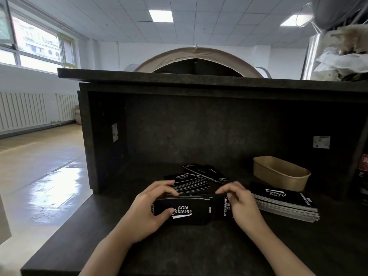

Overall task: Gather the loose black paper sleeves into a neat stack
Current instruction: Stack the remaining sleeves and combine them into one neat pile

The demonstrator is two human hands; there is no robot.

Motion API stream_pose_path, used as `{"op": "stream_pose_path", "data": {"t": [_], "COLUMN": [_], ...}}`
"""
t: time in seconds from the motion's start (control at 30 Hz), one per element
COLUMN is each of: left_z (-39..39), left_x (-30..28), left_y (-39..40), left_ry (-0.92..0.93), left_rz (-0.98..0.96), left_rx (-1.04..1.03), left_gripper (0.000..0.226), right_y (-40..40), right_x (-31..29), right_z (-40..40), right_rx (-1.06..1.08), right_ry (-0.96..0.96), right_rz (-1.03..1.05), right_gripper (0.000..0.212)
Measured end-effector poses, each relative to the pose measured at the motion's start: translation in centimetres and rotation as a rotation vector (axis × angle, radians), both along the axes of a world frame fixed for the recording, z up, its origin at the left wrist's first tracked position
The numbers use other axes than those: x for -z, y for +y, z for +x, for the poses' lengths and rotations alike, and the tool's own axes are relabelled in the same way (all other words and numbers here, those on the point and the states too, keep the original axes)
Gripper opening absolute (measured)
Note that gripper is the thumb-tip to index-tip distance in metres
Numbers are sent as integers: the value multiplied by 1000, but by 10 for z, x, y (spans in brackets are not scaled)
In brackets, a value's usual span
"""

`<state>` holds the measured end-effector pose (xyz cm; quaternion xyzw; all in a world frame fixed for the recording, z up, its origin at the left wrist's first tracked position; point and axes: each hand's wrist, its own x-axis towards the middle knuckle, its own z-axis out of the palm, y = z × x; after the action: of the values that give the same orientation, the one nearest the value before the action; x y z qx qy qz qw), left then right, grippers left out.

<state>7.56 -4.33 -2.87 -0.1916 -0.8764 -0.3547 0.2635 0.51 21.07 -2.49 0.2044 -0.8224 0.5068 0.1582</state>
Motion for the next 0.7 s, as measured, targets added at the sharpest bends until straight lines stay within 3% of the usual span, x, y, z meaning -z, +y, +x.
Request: {"op": "stream_pose_path", "data": {"t": [0.1,0.2,0.3,0.4,0.5,0.7], "left_z": [2,4,6,5,5,8], "left_x": [-1,-3,-6,-6,-7,-8], "left_y": [2,6,2,-5,-6,-11], "left_ry": [-32,-60,-94,-104,-109,-118], "left_rz": [28,-11,1,25,21,26], "left_rx": [32,25,-24,-86,-113,-87], "left_gripper": [55,43,30,29,24,18], "right_y": [-3,-7,-3,1,-2,-1], "right_x": [-1,-2,1,11,16,13], "right_z": [5,8,5,-2,-4,-2], "right_rx": [-198,-296,-82,168,207,209], "right_ry": [-75,-130,6,58,11,6], "right_rz": [-83,-101,-35,365,646,597], "right_gripper": [43,43,40,29,40,44]}}
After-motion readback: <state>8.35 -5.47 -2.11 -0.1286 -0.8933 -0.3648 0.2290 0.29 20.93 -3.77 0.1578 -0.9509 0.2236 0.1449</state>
